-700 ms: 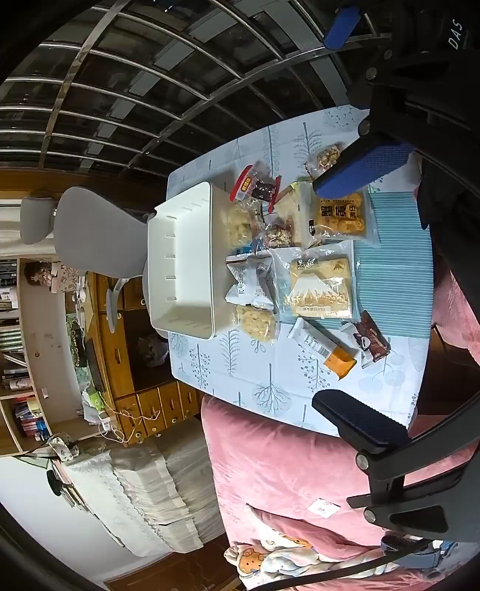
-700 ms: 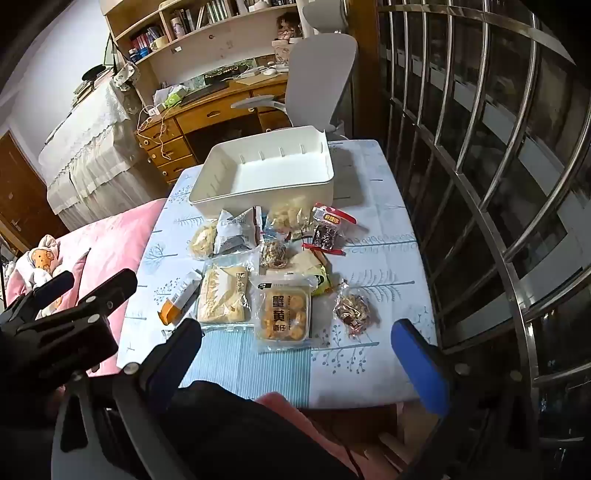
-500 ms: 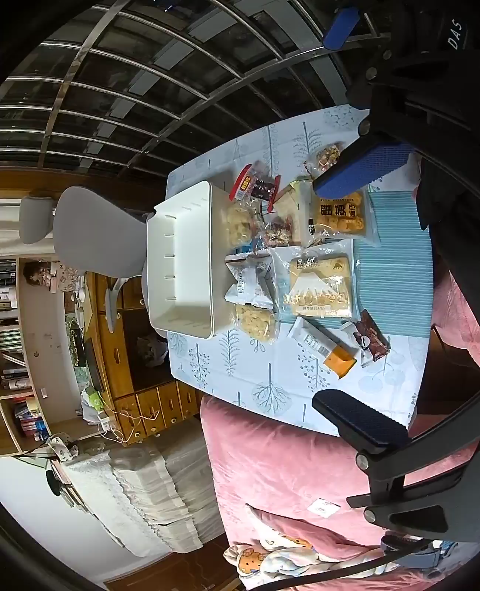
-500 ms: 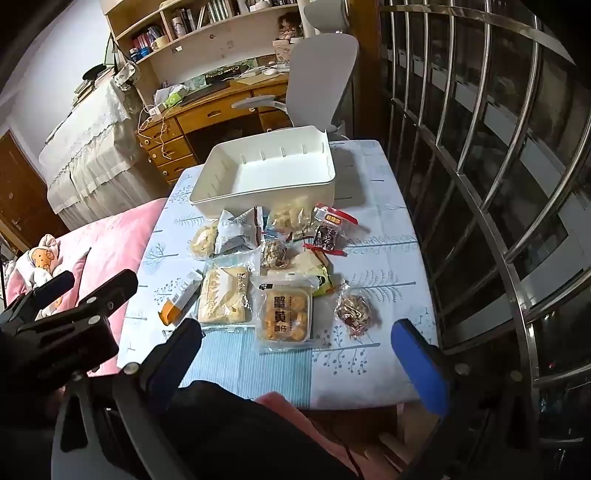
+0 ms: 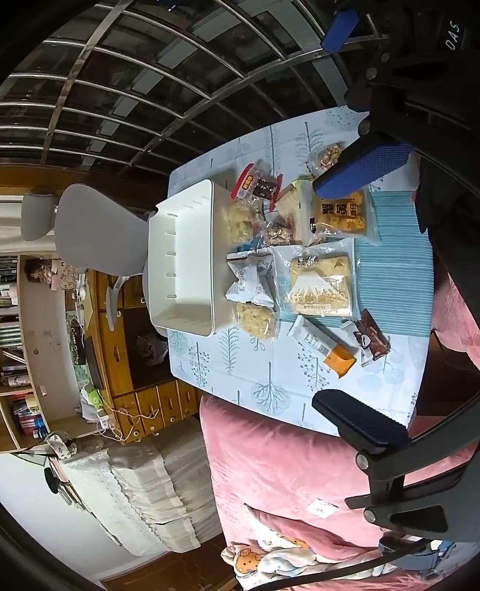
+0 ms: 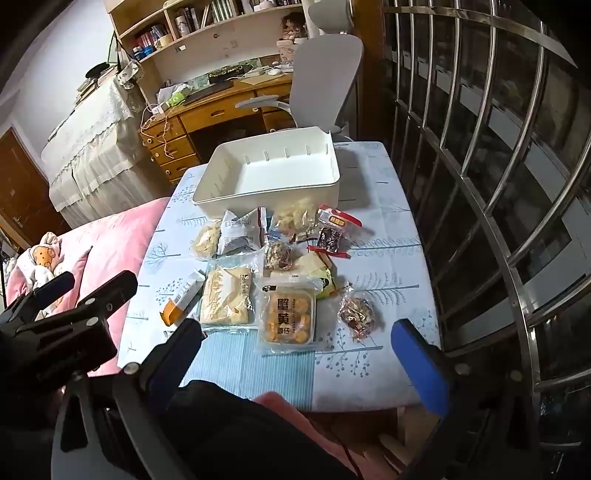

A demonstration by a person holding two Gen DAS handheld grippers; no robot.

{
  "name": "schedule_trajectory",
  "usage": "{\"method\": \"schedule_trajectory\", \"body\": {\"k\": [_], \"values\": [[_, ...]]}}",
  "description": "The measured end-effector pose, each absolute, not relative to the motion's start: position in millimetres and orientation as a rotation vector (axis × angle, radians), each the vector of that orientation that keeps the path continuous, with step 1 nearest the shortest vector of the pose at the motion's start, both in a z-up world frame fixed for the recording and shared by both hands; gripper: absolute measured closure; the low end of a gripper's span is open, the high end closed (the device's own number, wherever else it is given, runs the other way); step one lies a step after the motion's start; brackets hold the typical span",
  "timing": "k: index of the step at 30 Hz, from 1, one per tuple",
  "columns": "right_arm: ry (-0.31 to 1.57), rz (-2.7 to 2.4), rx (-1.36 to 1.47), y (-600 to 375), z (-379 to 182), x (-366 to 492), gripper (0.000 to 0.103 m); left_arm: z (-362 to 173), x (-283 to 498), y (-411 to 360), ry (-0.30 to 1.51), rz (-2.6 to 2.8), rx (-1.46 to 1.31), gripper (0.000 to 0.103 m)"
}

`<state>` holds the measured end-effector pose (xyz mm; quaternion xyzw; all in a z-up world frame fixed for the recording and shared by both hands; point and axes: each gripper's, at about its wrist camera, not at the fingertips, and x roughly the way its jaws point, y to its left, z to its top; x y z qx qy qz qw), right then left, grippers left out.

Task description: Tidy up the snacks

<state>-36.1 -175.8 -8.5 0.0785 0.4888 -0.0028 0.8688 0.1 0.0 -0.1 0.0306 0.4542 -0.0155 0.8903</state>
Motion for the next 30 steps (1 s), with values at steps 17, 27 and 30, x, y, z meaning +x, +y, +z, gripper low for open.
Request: {"method": "schedule_trajectory", "body": {"k": [17, 27, 30], "values": [[1.015, -0.009, 0.165, -181.9, -5.6, -39.1, 0.001, 5.6, -4.6, -2.1, 0.927, -0.049, 0.056, 0.002], [1.012, -0.015, 0.178, -191.0, -4.5, -45.7, 0.001, 8.8, -22.2, -0.8, 0.934, -0.021, 0.038, 0.002], [1.017, -0.005, 0.185, -200.1, -6.6, -52.5, 0.001, 9.4, -26.8, 0.7, 0.934, -0.012, 0.031, 0.002]]}}
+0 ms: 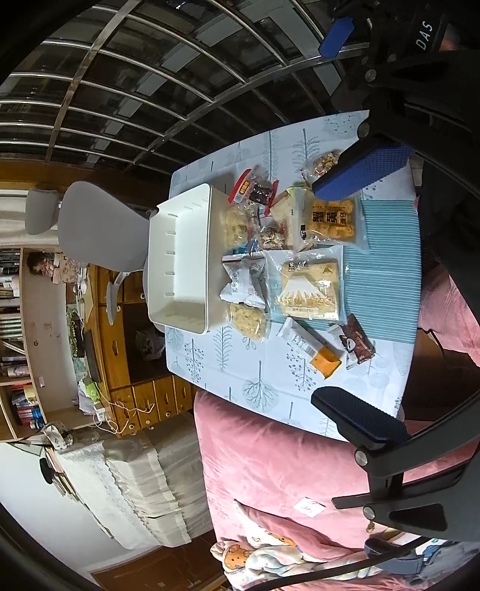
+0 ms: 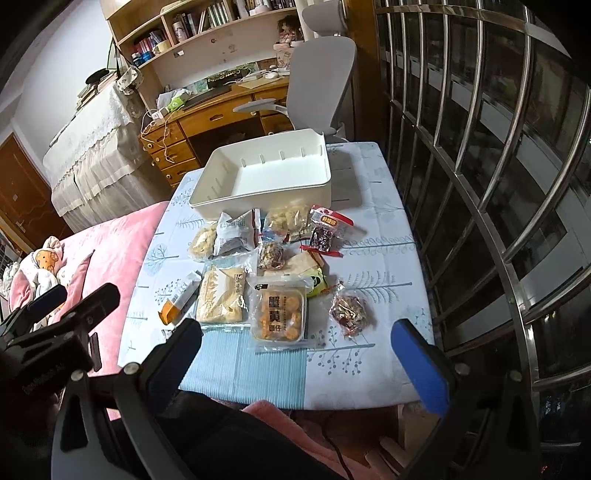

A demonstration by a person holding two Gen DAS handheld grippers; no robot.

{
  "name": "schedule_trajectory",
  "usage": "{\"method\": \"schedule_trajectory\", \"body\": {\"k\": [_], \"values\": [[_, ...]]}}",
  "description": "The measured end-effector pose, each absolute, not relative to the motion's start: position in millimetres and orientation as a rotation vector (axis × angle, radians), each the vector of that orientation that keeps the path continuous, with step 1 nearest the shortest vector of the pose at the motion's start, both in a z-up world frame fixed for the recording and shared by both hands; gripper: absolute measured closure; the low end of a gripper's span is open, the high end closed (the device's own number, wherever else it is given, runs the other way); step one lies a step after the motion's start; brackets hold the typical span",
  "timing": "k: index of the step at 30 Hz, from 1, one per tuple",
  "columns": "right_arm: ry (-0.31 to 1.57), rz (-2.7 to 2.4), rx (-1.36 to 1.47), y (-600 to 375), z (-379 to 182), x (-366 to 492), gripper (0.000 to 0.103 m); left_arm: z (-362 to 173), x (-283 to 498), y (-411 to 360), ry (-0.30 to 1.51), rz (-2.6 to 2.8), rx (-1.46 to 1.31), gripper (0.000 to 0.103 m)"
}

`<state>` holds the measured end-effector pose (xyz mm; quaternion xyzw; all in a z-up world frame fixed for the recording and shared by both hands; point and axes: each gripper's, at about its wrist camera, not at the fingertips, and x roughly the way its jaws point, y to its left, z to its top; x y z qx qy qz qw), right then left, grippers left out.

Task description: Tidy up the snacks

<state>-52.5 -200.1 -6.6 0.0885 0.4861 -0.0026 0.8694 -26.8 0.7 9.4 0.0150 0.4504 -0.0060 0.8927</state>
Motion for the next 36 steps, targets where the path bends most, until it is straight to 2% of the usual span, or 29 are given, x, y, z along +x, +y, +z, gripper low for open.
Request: {"method": "schedule_trajectory", "body": {"k": [11, 22, 36], "values": [[1.005, -0.009, 0.182, -204.2, -7.7, -56.3, 0.001, 13.6, -27.8, 0.5, 0.94, -0.023, 0.026, 0.002], [0.987, -0.008, 0.226, -212.9, -11.6, -54.9, 0.001, 10.5, -27.2, -13.5, 0.96, -0.093, 0.202, 0.002], [0.925, -0.026, 0.206, -221.5, -27.1, -45.2, 0.001, -46.1, 6.5, 21.9, 1.178, -0.122, 0.089, 0.002]]}}
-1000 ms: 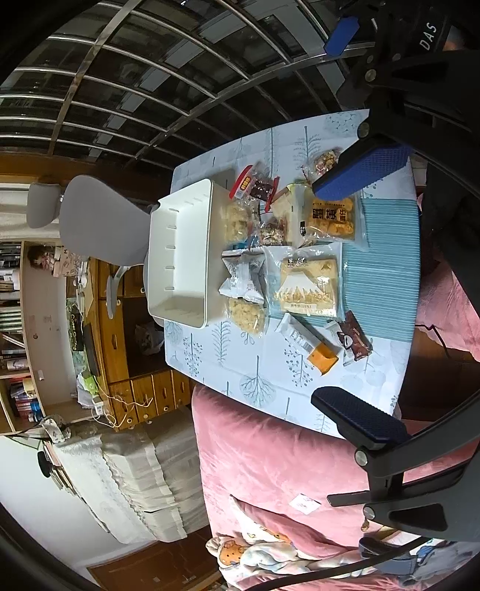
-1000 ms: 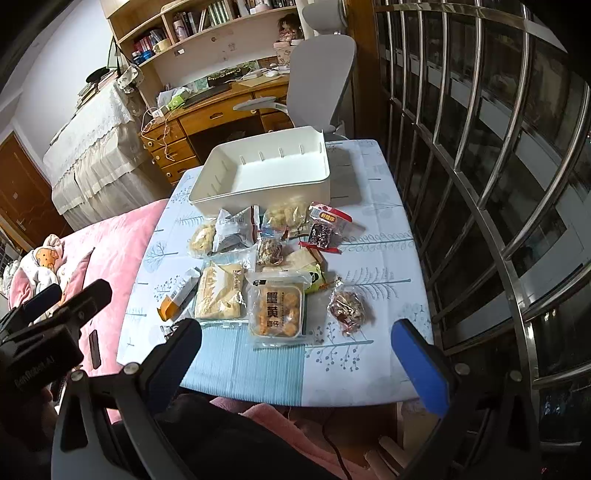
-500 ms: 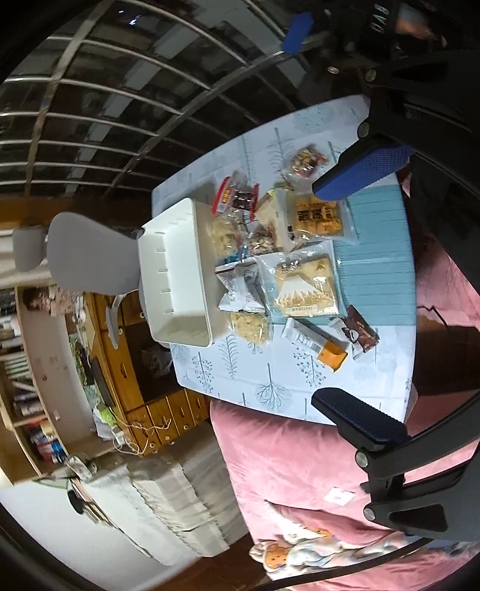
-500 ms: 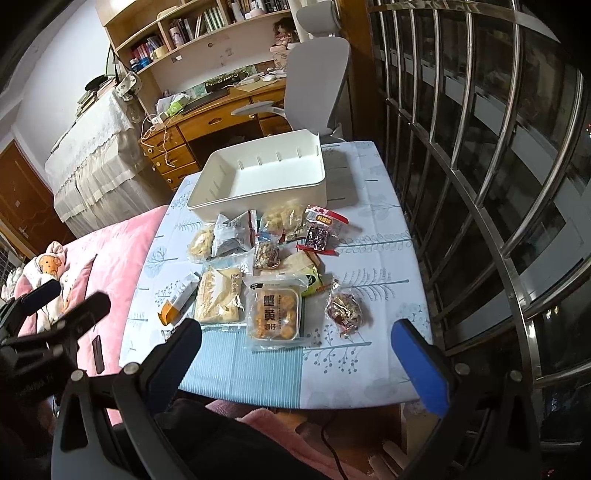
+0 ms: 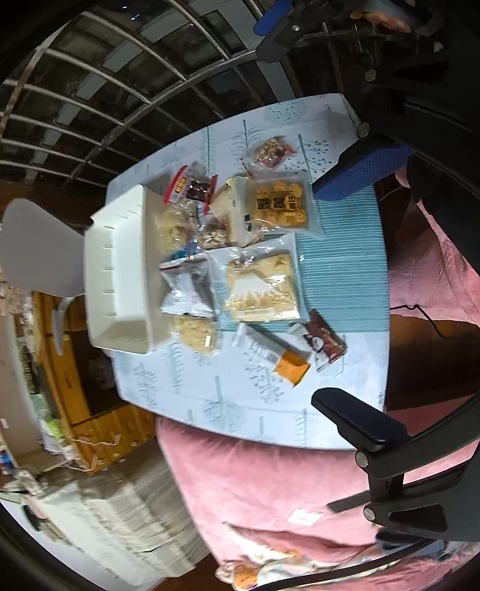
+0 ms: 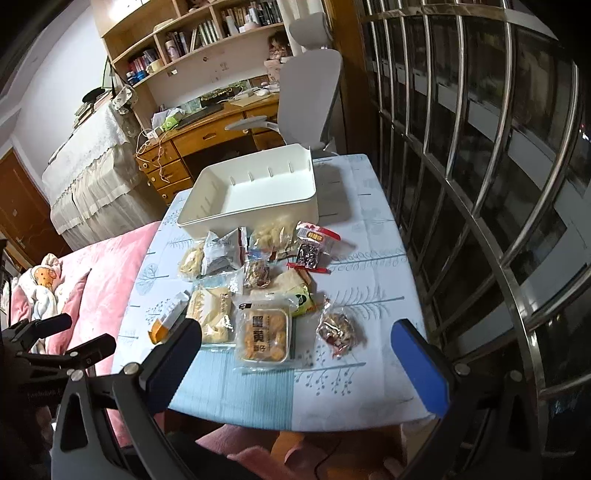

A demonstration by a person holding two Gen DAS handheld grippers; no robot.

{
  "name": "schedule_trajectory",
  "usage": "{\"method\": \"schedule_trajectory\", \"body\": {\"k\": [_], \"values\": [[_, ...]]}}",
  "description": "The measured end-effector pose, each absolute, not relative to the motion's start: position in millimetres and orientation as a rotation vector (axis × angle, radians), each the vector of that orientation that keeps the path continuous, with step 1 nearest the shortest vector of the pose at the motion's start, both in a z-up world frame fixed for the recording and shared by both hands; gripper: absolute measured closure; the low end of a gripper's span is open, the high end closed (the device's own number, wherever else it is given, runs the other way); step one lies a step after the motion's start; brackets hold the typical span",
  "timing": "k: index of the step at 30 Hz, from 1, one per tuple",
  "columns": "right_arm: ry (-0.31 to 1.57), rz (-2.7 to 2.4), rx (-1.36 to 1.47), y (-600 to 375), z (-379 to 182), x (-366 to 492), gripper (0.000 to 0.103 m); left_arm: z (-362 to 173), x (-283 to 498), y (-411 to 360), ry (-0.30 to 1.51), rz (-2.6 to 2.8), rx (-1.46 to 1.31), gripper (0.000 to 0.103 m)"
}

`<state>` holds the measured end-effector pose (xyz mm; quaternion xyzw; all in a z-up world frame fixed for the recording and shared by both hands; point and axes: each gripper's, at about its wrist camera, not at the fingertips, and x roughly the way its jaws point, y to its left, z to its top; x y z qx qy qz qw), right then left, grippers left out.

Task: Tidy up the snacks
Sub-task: 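Grasp the bread bag with the left tool while the right tool grasps the yellow cracker bag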

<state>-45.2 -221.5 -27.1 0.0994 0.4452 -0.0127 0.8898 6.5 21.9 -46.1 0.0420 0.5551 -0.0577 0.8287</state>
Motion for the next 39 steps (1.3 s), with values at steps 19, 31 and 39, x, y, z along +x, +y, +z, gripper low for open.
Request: {"method": "schedule_trajectory", "body": {"k": [19, 31, 39], "values": [[0.962, 0.057, 0.1, -185.5, -95.5, -11.1, 0.001, -152.1, 102.8, 39.0, 1.437, -0.112, -0.071, 0.002], [1.171, 0.049, 0.091, -152.8, -159.0, 37.7, 0.001, -244.7, 157.0, 27.8, 1.654, -0.103, -0.043, 0.002], [1.335, -0.005, 0.151, -147.2, -207.8, 55.0, 0.001, -278.3, 172.5, 23.9, 1.713, -0.144, -0.098, 0.002]]}}
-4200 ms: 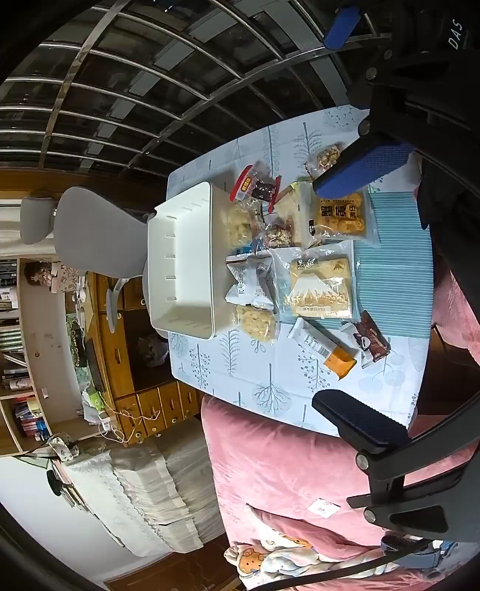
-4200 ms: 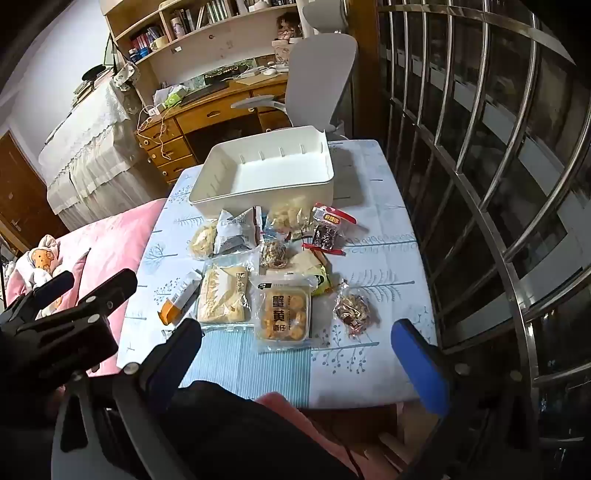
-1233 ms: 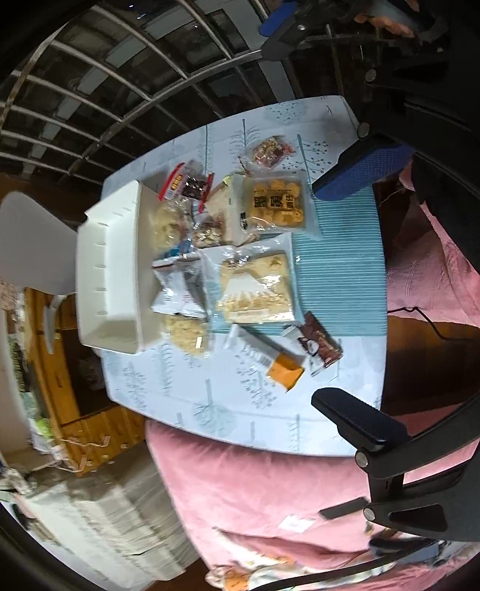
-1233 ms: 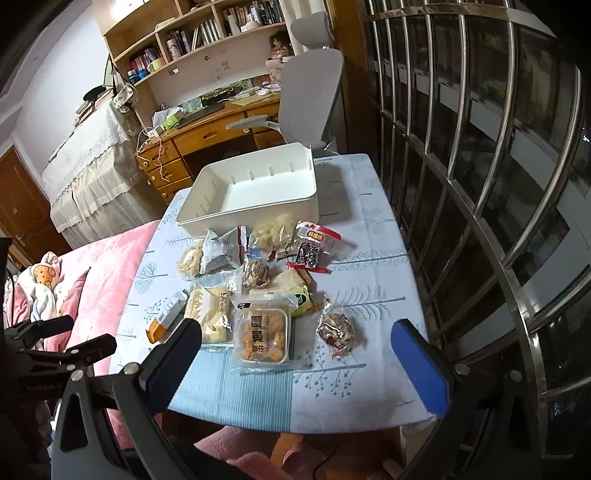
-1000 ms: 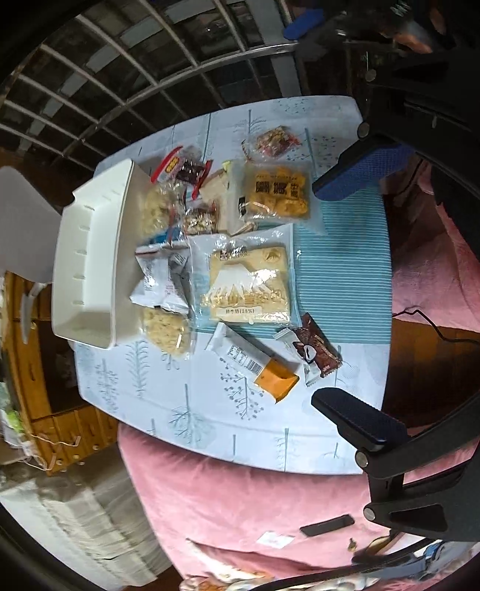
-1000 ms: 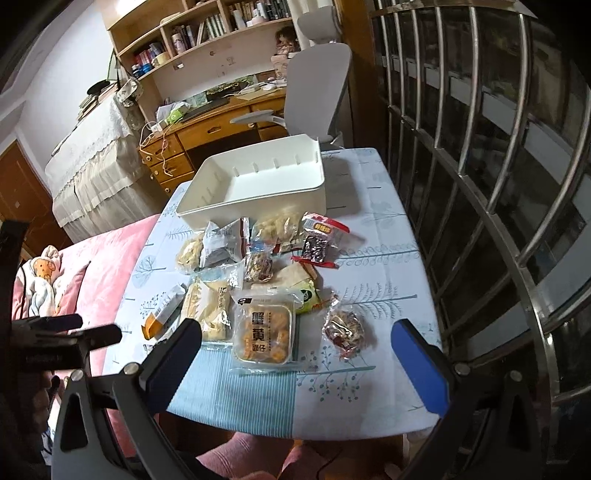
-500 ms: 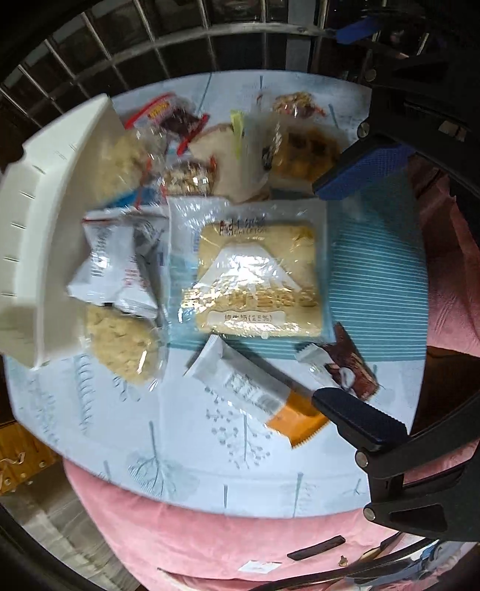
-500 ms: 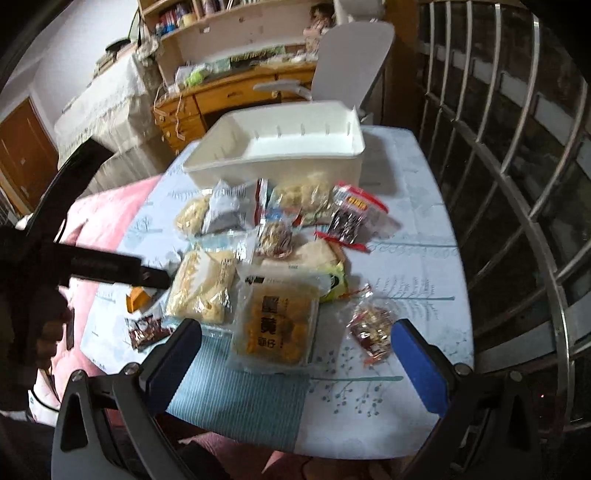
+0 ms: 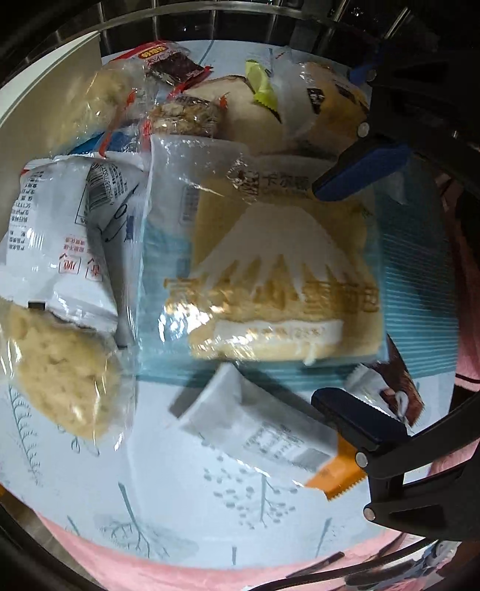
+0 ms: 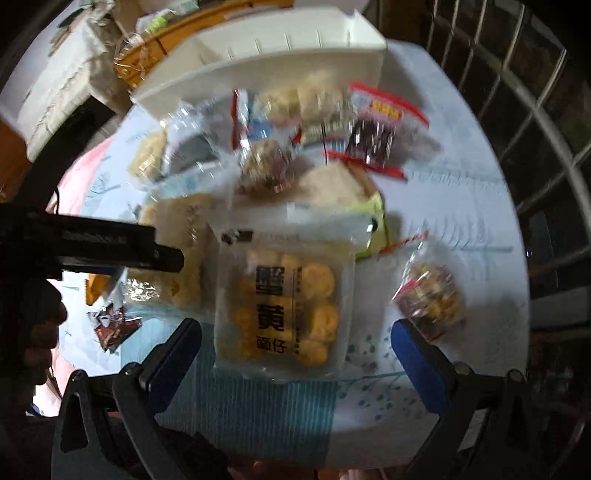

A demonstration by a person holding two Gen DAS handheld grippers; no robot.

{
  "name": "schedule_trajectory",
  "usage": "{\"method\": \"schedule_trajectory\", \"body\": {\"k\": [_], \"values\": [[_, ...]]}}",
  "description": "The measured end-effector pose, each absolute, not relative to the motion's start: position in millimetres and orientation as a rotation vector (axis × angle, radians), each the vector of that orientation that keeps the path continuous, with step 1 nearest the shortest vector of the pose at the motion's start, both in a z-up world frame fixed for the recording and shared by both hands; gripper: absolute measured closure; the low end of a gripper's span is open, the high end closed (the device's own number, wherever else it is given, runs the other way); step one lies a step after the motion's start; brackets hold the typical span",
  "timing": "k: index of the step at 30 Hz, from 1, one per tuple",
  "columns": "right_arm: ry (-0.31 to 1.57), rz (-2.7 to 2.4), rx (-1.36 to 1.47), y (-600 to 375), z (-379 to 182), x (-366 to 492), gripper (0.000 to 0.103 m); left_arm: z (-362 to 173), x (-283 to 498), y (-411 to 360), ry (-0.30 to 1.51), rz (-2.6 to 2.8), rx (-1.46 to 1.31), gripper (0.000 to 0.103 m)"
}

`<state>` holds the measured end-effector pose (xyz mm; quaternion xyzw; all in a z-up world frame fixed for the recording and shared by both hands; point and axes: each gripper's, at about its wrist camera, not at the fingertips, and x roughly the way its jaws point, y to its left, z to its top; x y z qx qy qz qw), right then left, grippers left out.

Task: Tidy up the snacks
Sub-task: 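Grasp the bread bag with the left tool while the right tool grasps the yellow cracker bag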

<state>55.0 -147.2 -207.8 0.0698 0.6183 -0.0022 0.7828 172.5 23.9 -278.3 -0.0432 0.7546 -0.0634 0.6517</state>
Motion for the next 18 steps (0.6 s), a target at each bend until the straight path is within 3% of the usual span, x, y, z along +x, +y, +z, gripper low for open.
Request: {"method": "schedule_trajectory", "body": {"k": [18], "values": [[1.407, -0.067, 0.113, -126.7, -245.9, 72.8, 0.001, -317.1, 206.0, -34.0, 1.735, -0.135, -0.022, 0.0]]}}
